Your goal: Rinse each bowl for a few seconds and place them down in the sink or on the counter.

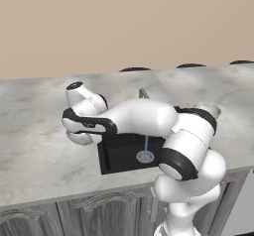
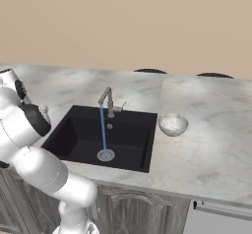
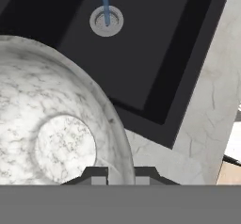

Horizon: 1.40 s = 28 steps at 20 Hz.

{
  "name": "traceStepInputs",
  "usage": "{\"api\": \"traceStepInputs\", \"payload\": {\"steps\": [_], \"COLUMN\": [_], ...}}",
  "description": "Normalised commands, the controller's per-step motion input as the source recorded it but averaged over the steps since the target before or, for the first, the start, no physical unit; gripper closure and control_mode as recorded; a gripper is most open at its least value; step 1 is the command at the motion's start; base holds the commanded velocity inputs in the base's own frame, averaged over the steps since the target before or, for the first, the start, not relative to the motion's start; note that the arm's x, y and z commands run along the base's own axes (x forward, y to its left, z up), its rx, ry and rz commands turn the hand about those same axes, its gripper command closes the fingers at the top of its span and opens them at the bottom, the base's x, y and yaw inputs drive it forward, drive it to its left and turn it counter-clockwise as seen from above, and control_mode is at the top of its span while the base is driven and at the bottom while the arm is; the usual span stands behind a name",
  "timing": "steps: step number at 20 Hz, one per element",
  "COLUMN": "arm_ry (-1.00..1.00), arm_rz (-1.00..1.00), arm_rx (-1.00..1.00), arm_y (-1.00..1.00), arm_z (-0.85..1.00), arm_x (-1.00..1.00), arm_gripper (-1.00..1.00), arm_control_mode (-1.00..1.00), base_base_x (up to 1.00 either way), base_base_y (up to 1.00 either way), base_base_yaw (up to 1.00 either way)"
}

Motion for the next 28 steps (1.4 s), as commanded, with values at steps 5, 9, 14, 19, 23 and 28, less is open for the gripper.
{"api": "traceStepInputs", "payload": {"steps": [5,9,14,19,23,28], "arm_ry": [0.12,0.05,0.03,0.01,0.01,0.02], "arm_rz": [0.00,0.00,0.00,0.00,0.00,0.01], "arm_rx": [0.08,0.02,0.00,0.00,0.02,0.05], "arm_y": [0.17,0.17,0.18,0.08,0.03,0.00], "arm_z": [-0.27,-0.35,-0.35,-0.33,-0.36,-0.38], "arm_x": [0.00,0.00,0.01,0.00,0.00,0.00], "arm_gripper": [1.00,1.00,1.00,1.00,1.00,1.00], "arm_control_mode": [-1.00,-1.00,-1.00,-1.00,-1.00,-1.00], "base_base_x": [0.00,0.00,0.00,0.00,0.00,0.00], "base_base_y": [0.00,0.00,0.00,0.00,0.00,0.00], "base_base_yaw": [0.00,0.00,0.00,0.00,0.00,0.00]}}
